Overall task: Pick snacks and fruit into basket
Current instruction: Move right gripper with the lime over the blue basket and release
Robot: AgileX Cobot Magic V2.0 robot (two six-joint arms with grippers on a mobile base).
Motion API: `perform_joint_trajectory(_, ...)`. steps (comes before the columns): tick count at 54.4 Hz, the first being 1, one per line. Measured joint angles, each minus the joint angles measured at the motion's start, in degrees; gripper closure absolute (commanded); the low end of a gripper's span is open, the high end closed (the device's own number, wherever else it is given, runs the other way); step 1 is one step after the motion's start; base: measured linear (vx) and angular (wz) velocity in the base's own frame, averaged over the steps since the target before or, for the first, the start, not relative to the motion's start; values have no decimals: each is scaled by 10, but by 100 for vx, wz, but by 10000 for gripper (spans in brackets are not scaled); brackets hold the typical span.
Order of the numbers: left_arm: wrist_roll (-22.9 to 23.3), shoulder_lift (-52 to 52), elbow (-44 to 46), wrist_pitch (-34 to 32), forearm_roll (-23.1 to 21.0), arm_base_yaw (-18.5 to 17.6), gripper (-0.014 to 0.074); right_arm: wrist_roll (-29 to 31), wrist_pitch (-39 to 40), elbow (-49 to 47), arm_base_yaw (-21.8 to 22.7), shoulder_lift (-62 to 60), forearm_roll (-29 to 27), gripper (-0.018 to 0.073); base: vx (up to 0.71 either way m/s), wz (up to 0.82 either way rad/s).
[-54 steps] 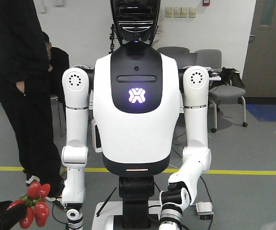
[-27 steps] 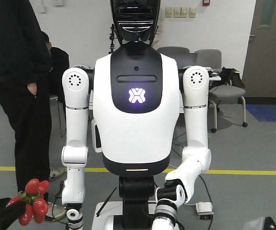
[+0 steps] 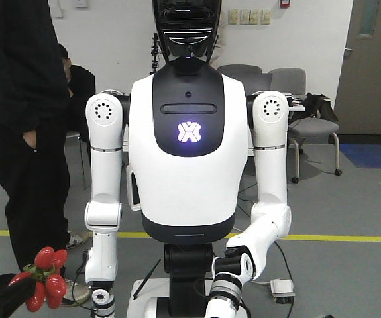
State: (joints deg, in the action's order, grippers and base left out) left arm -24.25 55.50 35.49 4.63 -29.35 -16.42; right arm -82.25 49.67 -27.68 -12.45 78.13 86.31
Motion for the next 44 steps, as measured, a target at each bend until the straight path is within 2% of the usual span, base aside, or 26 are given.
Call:
perform_joint_trajectory(16, 0, 0, 0, -2, 0, 0, 596, 53, 1, 0, 0, 63, -36, 568, 0, 0)
perform_joint_trajectory(34, 0, 0, 0, -6, 0, 0, 596, 64, 2, -1, 0, 97, -47, 568, 0, 0)
perform_joint_trajectory(44, 0, 0, 0, -14, -1, 0, 596, 111, 2, -1, 0, 123, -72, 563, 0, 0)
